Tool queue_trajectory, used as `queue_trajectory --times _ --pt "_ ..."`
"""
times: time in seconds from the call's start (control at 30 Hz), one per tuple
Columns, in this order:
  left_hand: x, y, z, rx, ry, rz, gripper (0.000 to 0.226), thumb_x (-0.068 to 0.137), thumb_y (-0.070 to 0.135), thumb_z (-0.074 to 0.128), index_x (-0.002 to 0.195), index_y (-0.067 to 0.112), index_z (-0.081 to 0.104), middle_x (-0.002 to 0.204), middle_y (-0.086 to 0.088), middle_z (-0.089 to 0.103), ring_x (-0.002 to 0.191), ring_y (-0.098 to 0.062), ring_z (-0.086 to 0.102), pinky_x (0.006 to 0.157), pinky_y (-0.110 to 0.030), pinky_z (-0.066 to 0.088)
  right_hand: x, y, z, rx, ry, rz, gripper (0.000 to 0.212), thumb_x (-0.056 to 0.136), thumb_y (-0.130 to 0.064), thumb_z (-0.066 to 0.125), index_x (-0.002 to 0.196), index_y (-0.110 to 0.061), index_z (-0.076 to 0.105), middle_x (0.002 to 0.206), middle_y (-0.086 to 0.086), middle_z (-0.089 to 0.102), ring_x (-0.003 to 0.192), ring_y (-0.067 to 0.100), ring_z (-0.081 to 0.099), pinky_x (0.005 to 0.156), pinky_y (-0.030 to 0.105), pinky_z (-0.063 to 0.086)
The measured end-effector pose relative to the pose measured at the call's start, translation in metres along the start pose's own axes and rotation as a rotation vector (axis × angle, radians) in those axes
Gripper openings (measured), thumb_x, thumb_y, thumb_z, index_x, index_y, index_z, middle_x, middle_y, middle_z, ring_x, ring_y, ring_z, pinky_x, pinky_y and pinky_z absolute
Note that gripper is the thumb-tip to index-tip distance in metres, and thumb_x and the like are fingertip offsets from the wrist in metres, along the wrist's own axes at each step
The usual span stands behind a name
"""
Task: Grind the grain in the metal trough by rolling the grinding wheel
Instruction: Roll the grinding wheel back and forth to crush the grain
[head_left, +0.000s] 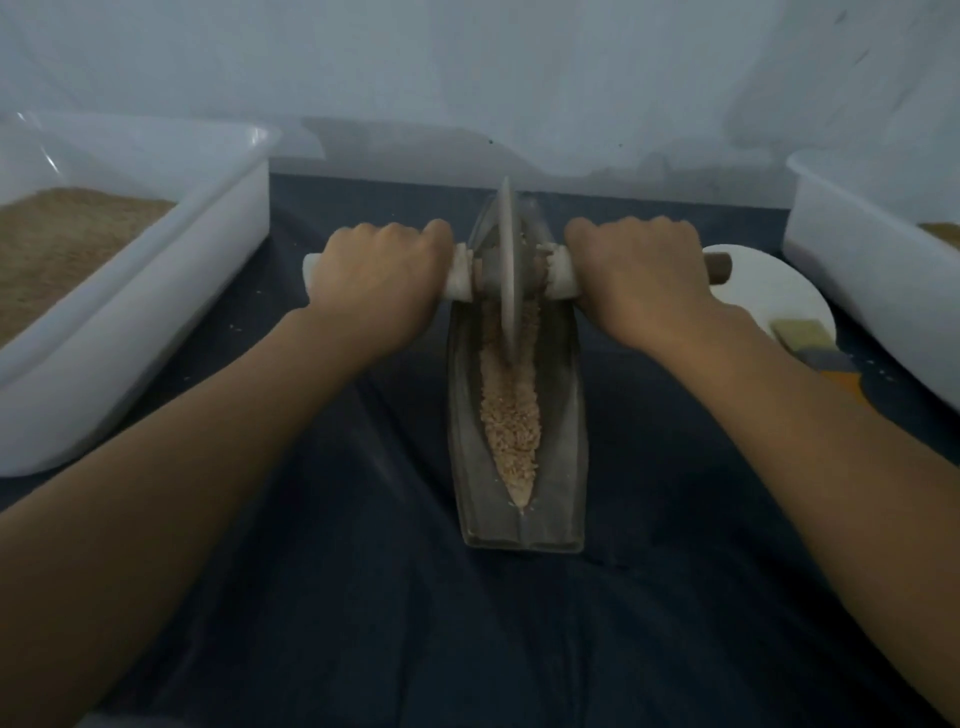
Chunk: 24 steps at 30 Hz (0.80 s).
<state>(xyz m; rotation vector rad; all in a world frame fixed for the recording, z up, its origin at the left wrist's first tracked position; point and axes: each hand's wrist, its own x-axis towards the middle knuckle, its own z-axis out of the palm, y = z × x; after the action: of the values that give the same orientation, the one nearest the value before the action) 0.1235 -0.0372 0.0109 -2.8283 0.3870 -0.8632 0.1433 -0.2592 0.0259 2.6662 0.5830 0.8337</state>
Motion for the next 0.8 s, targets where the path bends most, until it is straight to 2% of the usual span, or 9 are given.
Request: queue_trajectory --times 0.07,0.17,0.3,0.37,0.43,0.5,0.57,0.67,0.8 --pt "0.01 -0.001 0.002 0.005 0.002 -0.01 0.025 0.08 0.011 0.059 0.082 0.015 0.034 0.072 -0.012 0.058 0.061 -0.037 0.054 0.05 -0.034 0.023 0.006 0.001 0.007 -0.008 0.03 0.011 0.024 0.073 -0.011 0.07 0.083 -0.01 0.049 0.067 0.015 0.059 0.057 0.035 0.054 0.052 0.033 0.021" --pt "0.015 0.0 -0.002 0.009 -0.019 -0.002 0.027 0.08 0.012 0.059 0.083 0.016 0.033 0.078 -0.013 0.061 0.067 -0.038 0.057 0.053 -0.036 0.028 0.007 0.002 0.008 0.003 0.027 0.02 0.024 0.073 -0.012 0.07 0.084 -0.011 0.048 0.069 0.013 0.059 0.058 0.033 0.054 0.052 0.033 0.021" --pt "-0.005 0.004 -0.019 0.043 -0.068 0.075 0.034 0.079 0.019 0.059 0.084 0.019 0.026 0.081 -0.004 0.061 0.068 -0.034 0.059 0.052 -0.034 0.025 -0.012 0.001 -0.009 0.063 -0.095 0.015 0.034 0.079 -0.027 0.068 0.082 -0.021 0.035 0.063 0.001 0.046 0.052 0.022 0.033 0.053 0.033 0.025" --pt "-0.023 0.005 -0.03 0.045 -0.064 0.13 0.043 0.074 0.022 0.065 0.083 0.021 0.023 0.076 0.0 0.059 0.062 -0.031 0.058 0.05 -0.032 0.023 -0.031 -0.001 -0.022 0.09 -0.126 -0.008 0.035 0.076 -0.031 0.07 0.082 -0.022 0.037 0.06 -0.005 0.041 0.048 0.018 0.033 0.05 0.032 0.028" --pt "-0.04 0.006 -0.04 0.02 -0.031 0.175 0.053 0.059 0.018 0.076 0.079 0.021 0.027 0.064 0.001 0.054 0.049 -0.029 0.054 0.046 -0.03 0.022 -0.05 -0.005 -0.033 0.066 -0.127 -0.063 0.037 0.067 -0.03 0.078 0.082 -0.023 0.045 0.062 -0.004 0.053 0.048 0.019 0.046 0.048 0.031 0.032" --pt "-0.048 0.007 -0.047 -0.012 -0.057 0.183 0.055 0.045 0.013 0.082 0.073 0.02 0.035 0.055 0.001 0.049 0.039 -0.025 0.045 0.044 -0.026 0.019 -0.058 -0.005 -0.039 0.061 -0.137 -0.063 0.046 0.05 -0.027 0.086 0.077 -0.022 0.048 0.058 -0.003 0.056 0.043 0.021 0.052 0.044 0.029 0.027" --pt "-0.046 0.007 -0.045 -0.015 -0.081 0.175 0.061 0.038 0.013 0.085 0.071 0.021 0.033 0.052 0.002 0.046 0.038 -0.018 0.035 0.046 -0.021 0.01 -0.056 -0.003 -0.037 0.052 -0.156 -0.056 0.048 0.048 -0.029 0.087 0.077 -0.022 0.048 0.058 -0.003 0.057 0.044 0.022 0.053 0.045 0.029 0.025" --pt "-0.031 0.004 -0.031 -0.002 -0.06 0.154 0.057 0.041 0.013 0.085 0.07 0.019 0.036 0.052 0.003 0.046 0.037 -0.019 0.04 0.045 -0.022 0.013 -0.04 -0.003 -0.022 0.053 -0.123 -0.039 0.038 0.069 -0.031 0.075 0.081 -0.026 0.039 0.069 -0.005 0.059 0.054 0.021 0.053 0.051 0.031 0.024" --pt "-0.005 -0.002 -0.009 0.078 -0.015 0.109 0.048 0.063 0.022 0.077 0.076 0.023 0.031 0.059 0.008 0.043 0.045 -0.015 0.034 0.046 -0.024 0.013 -0.009 0.003 -0.004 0.03 -0.086 0.0 0.042 0.072 -0.027 0.072 0.077 -0.023 0.03 0.066 -0.003 0.057 0.049 0.02 0.038 0.05 0.03 0.021"
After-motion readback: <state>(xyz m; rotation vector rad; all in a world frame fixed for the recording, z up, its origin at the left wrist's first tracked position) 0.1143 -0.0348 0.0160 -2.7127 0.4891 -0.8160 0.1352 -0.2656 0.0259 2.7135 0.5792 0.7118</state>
